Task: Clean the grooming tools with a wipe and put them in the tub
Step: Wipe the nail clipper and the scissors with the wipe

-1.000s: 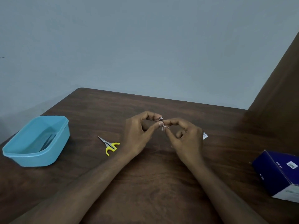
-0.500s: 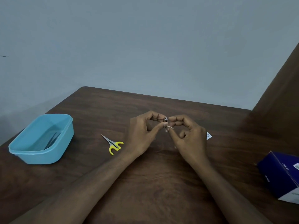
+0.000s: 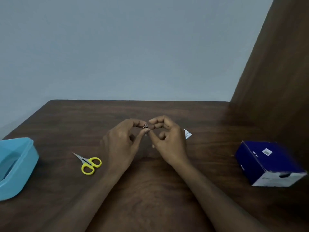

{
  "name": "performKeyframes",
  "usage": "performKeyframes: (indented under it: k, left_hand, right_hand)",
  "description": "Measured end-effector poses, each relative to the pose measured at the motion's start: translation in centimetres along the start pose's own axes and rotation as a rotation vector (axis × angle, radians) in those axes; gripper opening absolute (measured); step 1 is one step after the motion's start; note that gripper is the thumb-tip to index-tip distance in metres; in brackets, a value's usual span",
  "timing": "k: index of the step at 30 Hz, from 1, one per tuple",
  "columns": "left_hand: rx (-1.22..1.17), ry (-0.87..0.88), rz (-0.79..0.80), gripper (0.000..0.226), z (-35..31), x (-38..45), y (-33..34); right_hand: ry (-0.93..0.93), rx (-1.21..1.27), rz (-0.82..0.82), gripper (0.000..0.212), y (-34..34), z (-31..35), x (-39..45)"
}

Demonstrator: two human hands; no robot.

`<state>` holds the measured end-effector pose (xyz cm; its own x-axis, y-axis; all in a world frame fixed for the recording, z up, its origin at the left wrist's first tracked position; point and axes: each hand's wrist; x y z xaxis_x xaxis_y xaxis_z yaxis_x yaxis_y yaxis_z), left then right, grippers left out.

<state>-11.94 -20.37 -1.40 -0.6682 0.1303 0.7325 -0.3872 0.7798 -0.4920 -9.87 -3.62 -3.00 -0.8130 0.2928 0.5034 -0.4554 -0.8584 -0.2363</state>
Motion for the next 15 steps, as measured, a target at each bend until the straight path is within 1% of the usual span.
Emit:
performKeyframes:
  k: [3,5,7,9,11,13,15]
  left_hand:
    - [0.042,-0.032,0.014,0.015,-0.6,0.7,0.8]
    - [-0.045,-0.039,0.045,0.015,0.0,1.3,1.8]
    - [-0.163,-0.083,0.055,0.013,0.5,1.3,2.7]
    - [-0.295,-0.129,0.064,0.012,1.3,1.4,3.3]
    - [-0.388,-0.157,0.088,0.011,1.6,1.4,3.7]
    - [-0.408,-0.158,0.103,0.008,1.6,1.4,3.8]
    - [-0.422,-0.170,0.090,0.008,1.4,1.3,3.8]
  right_hand:
    - [0.110,0.110,0.019,0.023,0.0,-0.4,0.2]
    - [0.157,0.116,0.007,0.021,0.1,-0.6,0.6]
    - [0.167,0.094,-0.033,0.016,0.2,-0.9,1.0]
    - [0.147,0.053,-0.061,0.010,0.3,-1.2,1.3]
    - [0.081,-0.026,-0.074,0.006,0.4,-1.5,1.4]
    - [0.014,-0.088,-0.095,0.006,0.7,-1.5,1.3]
    - [-0.008,-0.079,-0.100,0.005,0.8,-1.3,1.2]
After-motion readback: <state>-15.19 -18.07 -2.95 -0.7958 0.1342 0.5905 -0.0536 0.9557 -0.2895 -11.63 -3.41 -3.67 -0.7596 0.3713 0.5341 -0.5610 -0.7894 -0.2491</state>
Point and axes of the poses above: each hand's wrist, its own x-axis towards the middle knuckle, its own y-axis out of the palm, z = x × y
